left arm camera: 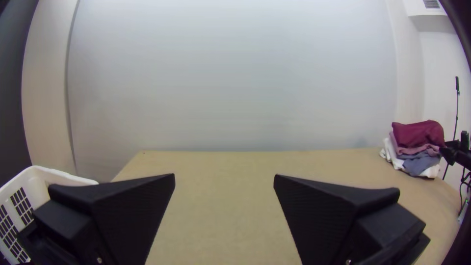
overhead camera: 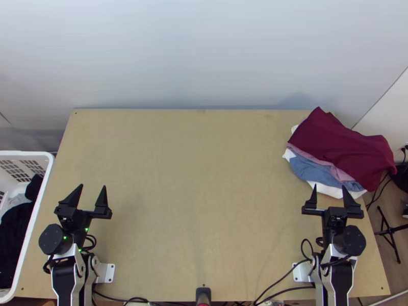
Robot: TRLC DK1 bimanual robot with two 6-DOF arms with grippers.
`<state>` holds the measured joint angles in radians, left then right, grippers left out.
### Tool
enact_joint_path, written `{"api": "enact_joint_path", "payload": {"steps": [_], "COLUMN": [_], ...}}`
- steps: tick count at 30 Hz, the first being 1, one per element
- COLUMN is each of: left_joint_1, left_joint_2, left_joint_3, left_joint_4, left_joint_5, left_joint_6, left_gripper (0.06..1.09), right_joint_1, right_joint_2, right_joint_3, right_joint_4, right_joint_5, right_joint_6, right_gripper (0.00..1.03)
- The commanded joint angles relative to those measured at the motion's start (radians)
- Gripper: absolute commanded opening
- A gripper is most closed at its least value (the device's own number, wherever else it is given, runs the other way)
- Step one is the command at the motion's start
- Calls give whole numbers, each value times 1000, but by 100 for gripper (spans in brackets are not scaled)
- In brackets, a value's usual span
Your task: Fold the t-shirt
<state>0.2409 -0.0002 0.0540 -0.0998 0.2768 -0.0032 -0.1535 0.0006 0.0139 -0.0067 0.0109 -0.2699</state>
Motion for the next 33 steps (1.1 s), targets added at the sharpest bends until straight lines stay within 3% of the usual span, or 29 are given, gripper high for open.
{"api": "enact_joint_path", "payload": {"steps": [1, 33], "left_joint_1": [0, 12], "left_joint_2": [0, 0], "left_joint_3": [-5, -2], "left_joint_4": [-28, -48], "left_joint_5": [1, 1], "left_joint_6": [12, 16], "left_gripper": [104, 104], "right_joint_1": [-1, 0], "right_joint_2": [-1, -2], "right_joint_3": [-5, -5], "right_joint_4": [-6, -6], "right_joint_5": [0, 1], "right_joint_6": [3, -5], "right_gripper": [98, 98]}}
